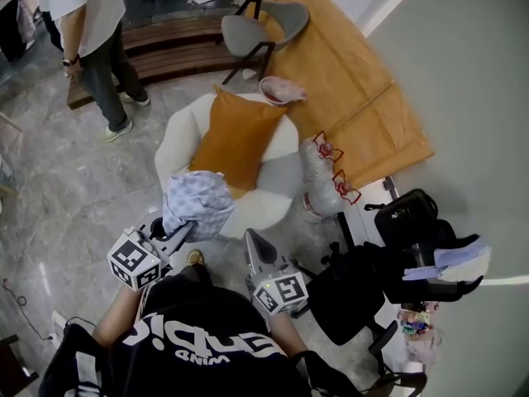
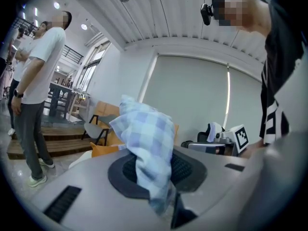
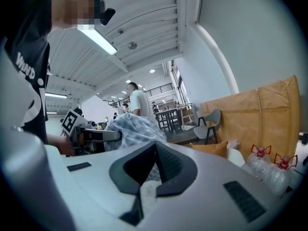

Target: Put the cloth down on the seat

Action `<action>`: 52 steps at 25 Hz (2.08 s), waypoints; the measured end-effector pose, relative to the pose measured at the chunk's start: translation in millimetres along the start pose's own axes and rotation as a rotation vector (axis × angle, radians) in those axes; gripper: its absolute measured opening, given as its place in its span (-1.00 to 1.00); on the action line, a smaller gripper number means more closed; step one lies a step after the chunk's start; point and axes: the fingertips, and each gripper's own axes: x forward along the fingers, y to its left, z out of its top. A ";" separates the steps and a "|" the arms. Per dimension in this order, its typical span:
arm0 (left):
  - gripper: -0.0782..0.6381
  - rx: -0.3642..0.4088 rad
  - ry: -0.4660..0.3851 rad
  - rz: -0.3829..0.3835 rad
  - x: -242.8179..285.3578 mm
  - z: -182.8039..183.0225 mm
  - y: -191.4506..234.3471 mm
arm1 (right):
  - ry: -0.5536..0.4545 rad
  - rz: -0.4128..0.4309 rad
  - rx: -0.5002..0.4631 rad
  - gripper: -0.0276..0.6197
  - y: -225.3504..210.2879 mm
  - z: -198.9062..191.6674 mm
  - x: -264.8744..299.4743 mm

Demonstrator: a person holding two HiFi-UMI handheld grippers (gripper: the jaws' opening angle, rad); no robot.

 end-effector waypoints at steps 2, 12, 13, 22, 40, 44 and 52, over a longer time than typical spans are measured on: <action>-0.55 0.002 -0.003 -0.009 0.6 4.4 8.9 | 0.002 -0.005 -0.006 -0.85 1.9 3.3 8.8; -0.55 -0.002 -0.011 -0.031 30.2 23.8 25.0 | 0.006 -0.032 -0.022 -0.85 -22.2 18.0 24.2; -0.55 -0.002 -0.015 -0.030 35.0 25.2 26.1 | 0.004 -0.034 -0.022 -0.86 -26.4 18.3 25.0; -0.55 0.007 -0.051 -0.018 66.6 32.5 29.6 | -0.011 -0.029 -0.043 -0.85 -63.8 23.1 35.6; -0.55 -0.031 0.011 0.033 129.8 28.9 54.0 | 0.035 0.020 0.021 -0.85 -129.0 19.1 70.7; -0.55 -0.048 0.016 0.031 135.4 21.7 61.9 | 0.048 0.027 0.017 -0.85 -132.4 15.6 80.7; -0.55 -0.088 0.038 0.028 158.7 -0.1 83.0 | 0.091 0.040 0.010 -0.85 -152.7 -0.3 105.2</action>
